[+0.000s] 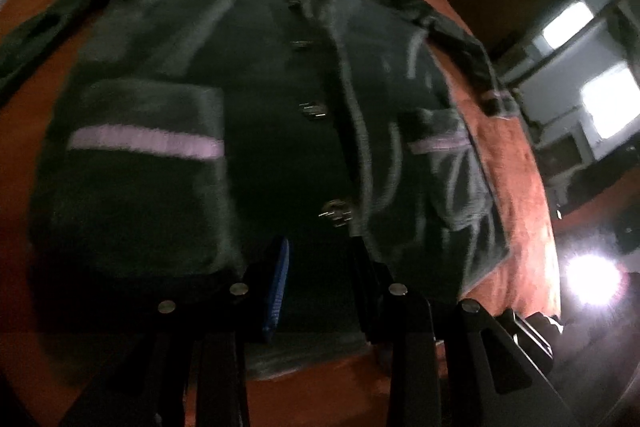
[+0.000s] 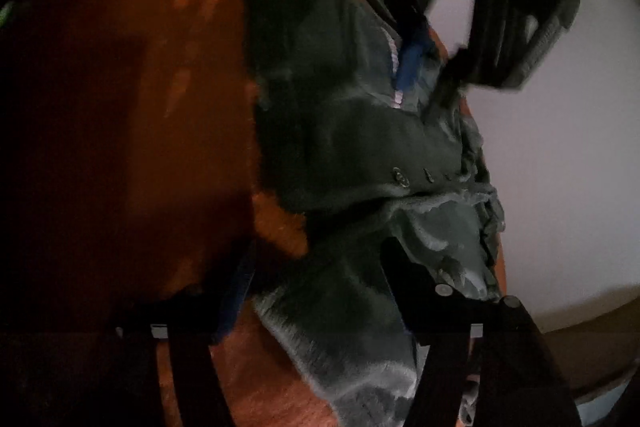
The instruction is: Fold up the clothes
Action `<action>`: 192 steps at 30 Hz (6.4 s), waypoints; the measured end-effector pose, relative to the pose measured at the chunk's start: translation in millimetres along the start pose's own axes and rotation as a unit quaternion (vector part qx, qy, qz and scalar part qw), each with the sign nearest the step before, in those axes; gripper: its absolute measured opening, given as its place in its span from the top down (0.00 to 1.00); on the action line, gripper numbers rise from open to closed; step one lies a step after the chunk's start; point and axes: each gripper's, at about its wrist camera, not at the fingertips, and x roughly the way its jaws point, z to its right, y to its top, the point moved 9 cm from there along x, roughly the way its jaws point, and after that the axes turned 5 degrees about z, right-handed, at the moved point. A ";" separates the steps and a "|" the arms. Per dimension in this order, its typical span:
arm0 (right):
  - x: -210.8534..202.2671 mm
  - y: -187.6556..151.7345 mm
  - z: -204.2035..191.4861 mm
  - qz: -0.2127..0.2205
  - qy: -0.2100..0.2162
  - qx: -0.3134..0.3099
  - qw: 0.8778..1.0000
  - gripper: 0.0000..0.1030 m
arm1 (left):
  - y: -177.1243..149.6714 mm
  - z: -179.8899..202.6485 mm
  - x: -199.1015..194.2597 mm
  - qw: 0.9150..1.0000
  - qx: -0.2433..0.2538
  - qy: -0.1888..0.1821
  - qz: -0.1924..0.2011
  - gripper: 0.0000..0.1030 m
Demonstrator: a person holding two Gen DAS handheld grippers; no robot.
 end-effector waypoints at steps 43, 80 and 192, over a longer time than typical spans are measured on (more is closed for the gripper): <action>51.2 -315.5 248.4 -0.200 0.046 0.589 0.782 0.39 | 424.8 -44.9 223.0 0.959 0.096 0.267 -0.008 0.71; 14.2 -256.2 133.0 -0.135 0.312 0.776 0.532 0.63 | -50.9 85.4 54.5 0.953 0.292 0.064 -0.037 0.55; 63.5 -84.5 221.0 -0.156 0.297 0.497 0.800 0.47 | -59.7 -176.0 -128.1 0.959 -0.098 0.255 0.071 0.59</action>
